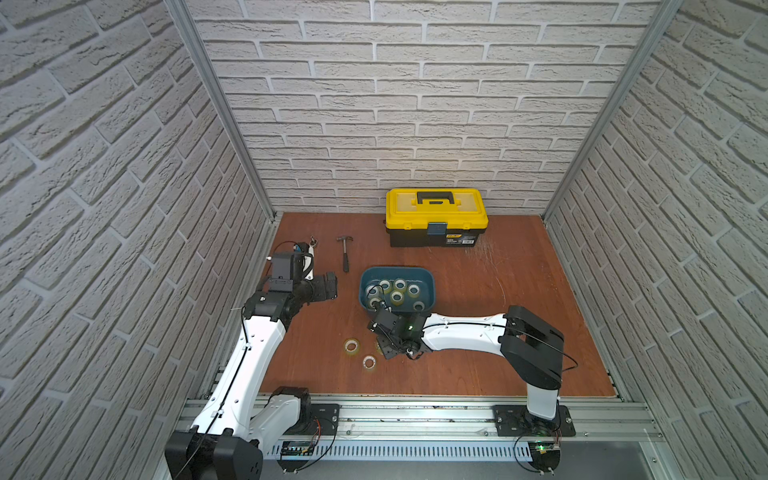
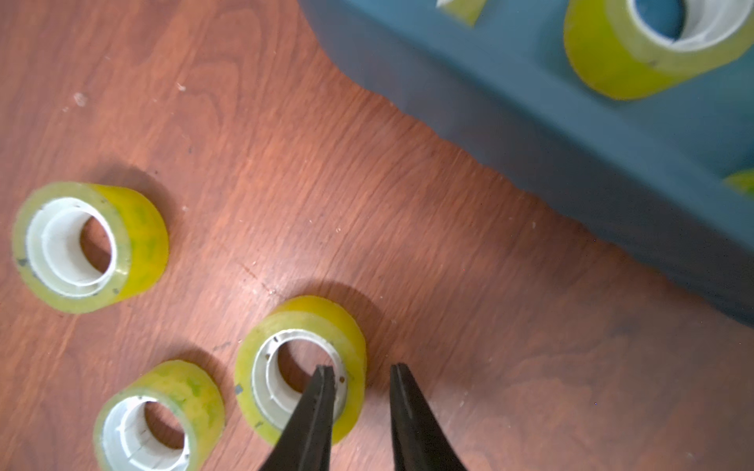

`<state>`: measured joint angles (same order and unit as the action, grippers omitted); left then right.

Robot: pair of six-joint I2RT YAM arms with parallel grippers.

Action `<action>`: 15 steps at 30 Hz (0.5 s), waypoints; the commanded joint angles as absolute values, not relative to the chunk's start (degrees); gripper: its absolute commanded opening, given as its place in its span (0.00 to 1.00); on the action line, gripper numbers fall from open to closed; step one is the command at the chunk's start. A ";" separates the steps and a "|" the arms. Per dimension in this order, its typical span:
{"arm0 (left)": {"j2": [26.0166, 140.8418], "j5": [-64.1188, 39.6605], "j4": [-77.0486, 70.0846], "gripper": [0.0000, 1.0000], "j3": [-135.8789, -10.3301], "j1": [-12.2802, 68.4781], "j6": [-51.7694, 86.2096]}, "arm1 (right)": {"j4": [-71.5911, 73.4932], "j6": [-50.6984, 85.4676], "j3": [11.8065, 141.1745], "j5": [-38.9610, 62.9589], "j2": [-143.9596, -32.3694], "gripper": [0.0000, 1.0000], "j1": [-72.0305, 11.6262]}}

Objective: Put the transparent tape into the storage box
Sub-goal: Pick up the tape at the center of the board.

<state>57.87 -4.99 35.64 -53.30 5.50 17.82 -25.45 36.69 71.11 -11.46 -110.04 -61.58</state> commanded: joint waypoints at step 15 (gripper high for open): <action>57.94 -5.49 34.37 0.98 -53.00 5.12 17.70 | -21.17 35.95 69.07 -7.13 -111.36 0.18 -61.26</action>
<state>58.04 -4.99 35.64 -53.30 5.50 17.82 -21.93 36.62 69.10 -8.45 -110.32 -61.47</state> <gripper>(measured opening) 0.983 0.203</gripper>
